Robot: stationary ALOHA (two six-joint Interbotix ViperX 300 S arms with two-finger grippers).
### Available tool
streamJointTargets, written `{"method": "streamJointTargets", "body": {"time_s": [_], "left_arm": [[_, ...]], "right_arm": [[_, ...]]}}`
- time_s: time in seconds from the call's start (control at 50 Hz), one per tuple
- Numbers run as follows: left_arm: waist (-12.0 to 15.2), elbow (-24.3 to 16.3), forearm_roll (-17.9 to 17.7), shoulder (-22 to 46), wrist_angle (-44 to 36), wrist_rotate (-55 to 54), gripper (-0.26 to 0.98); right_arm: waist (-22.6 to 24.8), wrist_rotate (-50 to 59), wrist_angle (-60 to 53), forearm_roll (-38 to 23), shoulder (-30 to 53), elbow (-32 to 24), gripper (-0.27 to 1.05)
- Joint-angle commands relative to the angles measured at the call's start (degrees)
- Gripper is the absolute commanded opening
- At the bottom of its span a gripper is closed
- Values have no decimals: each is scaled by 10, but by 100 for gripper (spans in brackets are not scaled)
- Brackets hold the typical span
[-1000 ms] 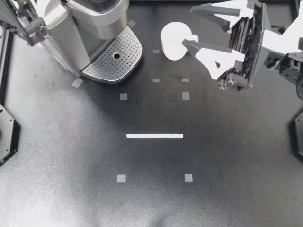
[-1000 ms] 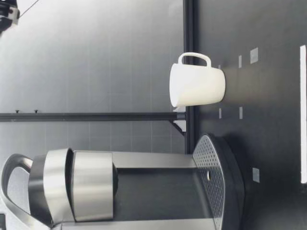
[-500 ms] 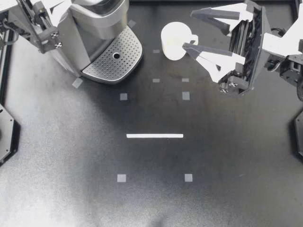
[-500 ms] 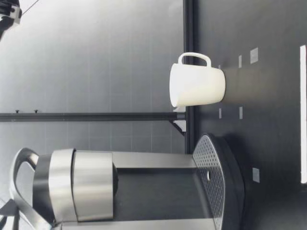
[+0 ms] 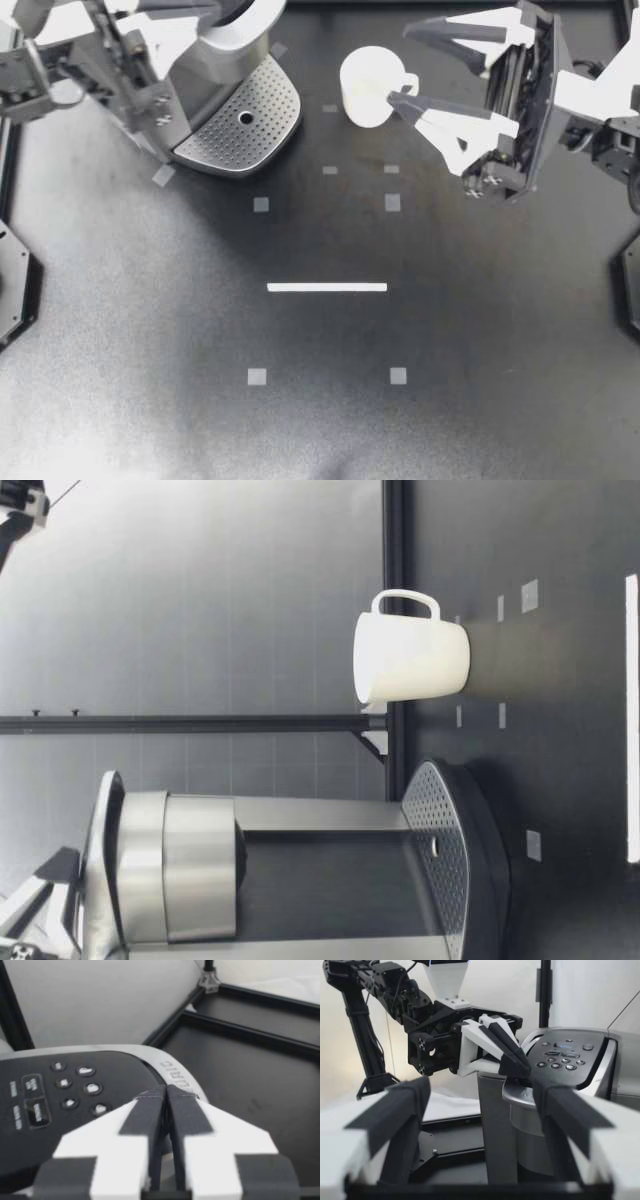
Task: Place the coffee capsule inside the capsule container, then place the cup onto the center of the cup tray.
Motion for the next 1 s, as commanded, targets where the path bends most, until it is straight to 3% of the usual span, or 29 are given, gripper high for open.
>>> {"method": "streamJointTargets", "body": {"time_s": [0.0, 0.12, 0.32, 0.52, 0.68, 0.86, 0.98], "left_arm": [[-2, -25, 3, -4, 7, 3, 13], [-3, -45, 5, -11, 47, 24, 13], [-2, -60, -5, -12, 134, 83, 13], [-2, -68, -70, -17, 187, 156, 13], [-5, -86, -173, -17, 236, 269, 13], [-20, -134, -359, -17, 320, 467, 13], [-24, -169, -496, -17, 375, 597, 13]], "right_arm": [[3, 1, -4, 1, -13, -4, 77], [1, -3, 27, 1, -23, -5, 77], [-44, -33, 234, -7, -39, -49, 71], [-86, -86, 517, -19, -7, -142, 68], [-117, -133, 702, -33, 32, -209, 68], [-154, -201, 834, -15, 81, -274, 68], [-189, -266, 865, 33, 112, -297, 68]]}}
